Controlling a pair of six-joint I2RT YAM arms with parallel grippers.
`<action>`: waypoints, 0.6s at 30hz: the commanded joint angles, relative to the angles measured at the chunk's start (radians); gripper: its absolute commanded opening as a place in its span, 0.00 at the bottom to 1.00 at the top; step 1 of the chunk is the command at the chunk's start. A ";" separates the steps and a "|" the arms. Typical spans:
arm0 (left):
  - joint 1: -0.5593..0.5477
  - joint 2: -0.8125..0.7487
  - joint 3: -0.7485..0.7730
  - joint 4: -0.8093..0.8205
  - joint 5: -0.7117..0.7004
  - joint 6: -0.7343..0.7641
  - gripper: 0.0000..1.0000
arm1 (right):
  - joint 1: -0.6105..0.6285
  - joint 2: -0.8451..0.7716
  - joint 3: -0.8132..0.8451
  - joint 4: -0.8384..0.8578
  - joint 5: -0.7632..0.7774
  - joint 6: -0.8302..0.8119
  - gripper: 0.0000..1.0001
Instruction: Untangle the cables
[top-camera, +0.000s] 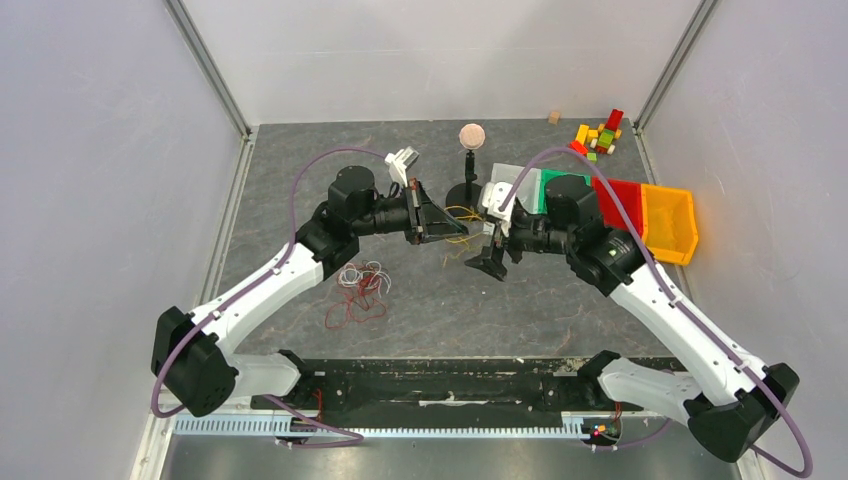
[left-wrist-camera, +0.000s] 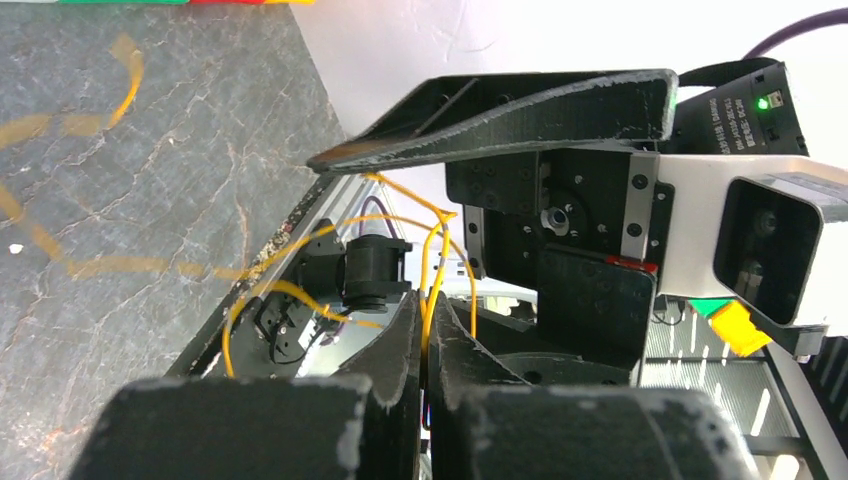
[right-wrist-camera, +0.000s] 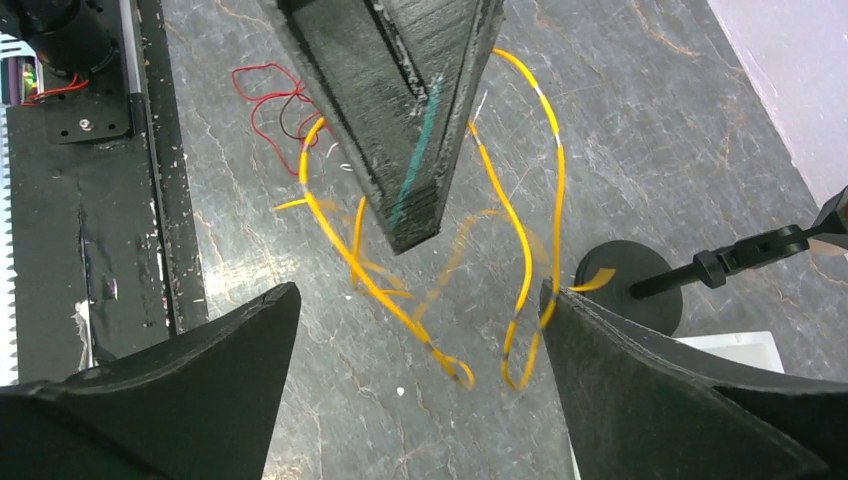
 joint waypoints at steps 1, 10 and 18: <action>0.002 -0.017 0.002 0.074 0.046 -0.061 0.02 | 0.002 0.035 0.042 0.073 0.015 0.038 0.93; 0.010 -0.012 -0.034 0.121 0.039 -0.151 0.02 | 0.010 0.030 0.019 0.148 0.135 0.030 0.12; 0.049 -0.026 -0.056 0.114 0.050 -0.106 0.39 | -0.035 -0.020 0.034 0.049 0.188 0.029 0.00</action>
